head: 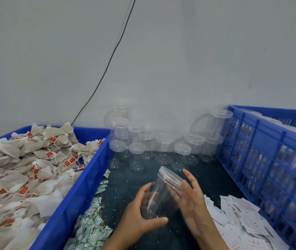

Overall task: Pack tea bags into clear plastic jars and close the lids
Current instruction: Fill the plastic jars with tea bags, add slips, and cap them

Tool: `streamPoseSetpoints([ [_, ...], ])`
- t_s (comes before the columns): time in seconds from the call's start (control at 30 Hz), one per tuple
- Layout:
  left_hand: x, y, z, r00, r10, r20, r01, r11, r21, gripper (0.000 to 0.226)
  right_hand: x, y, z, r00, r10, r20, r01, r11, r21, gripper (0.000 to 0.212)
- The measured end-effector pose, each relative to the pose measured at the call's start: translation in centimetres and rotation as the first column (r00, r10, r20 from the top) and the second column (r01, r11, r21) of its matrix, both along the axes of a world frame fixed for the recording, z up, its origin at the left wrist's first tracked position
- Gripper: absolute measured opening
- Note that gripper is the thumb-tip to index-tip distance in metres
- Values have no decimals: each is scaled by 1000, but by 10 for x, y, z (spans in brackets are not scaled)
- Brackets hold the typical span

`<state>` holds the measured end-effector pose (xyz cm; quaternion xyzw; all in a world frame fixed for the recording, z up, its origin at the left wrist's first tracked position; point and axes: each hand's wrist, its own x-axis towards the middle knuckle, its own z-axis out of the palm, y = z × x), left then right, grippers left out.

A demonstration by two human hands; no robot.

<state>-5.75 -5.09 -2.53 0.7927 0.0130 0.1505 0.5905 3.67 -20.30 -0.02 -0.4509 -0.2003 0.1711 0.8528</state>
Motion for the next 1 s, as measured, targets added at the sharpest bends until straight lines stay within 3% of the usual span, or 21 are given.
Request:
streamPoseSetpoints([
  [0.13, 0, 4, 3, 991, -129, -38, 121, 977, -175, 83, 0, -4, 1, 996, 85, -41, -83, 995, 48, 54],
  [0.2, -1, 1, 2, 995, -91, -45, 82, 982, -170, 87, -1, -4, 1, 994, 93, -58, -90, 995, 52, 53],
  [0.27, -2, -2, 2, 999, 47, -24, -47, 998, -28, 97, -2, -2, 2, 999, 28, -25, -28, 1000, -12, 60],
  [0.37, -5, -5, 5, 974, 201, 104, -225, 919, 324, 101, -8, 7, 5, 991, -73, 112, 92, 979, -183, 106],
  [0.4, -5, -6, 5, 968, 212, 136, -250, 872, 421, 100, -9, 9, 4, 987, -88, 136, 114, 973, -200, 107],
  [0.47, -5, -5, 5, 967, 208, 149, -255, 843, 473, 99, -7, 8, 2, 981, -113, 159, 140, 976, -167, 81],
  [0.53, -5, -4, 6, 982, 160, 95, -183, 924, 336, 98, -5, 5, 5, 988, -81, 128, 93, 991, -95, 68],
  [0.6, -5, -3, 7, 999, 43, 30, -46, 994, 101, 92, -4, 3, 7, 996, -27, 90, 29, 999, -18, 67],
  [0.7, -4, 0, 8, 993, -117, -33, 110, 980, -168, 78, -3, -3, 10, 998, 55, 31, -58, 994, 89, 65],
  [0.8, -3, 2, 6, 984, -160, -78, 133, 953, -271, 78, 2, -10, 14, 996, 40, -81, -27, 988, 149, 50],
  [0.9, -2, 1, 5, 998, -11, -59, -5, 967, -254, 87, 9, -14, 11, 975, -212, -60, 211, 977, -26, 60],
  [1.0, 0, 2, 4, 995, 99, 0, -96, 969, -227, 97, 9, -15, 8, 897, -372, 237, 437, 821, -366, 74],
])
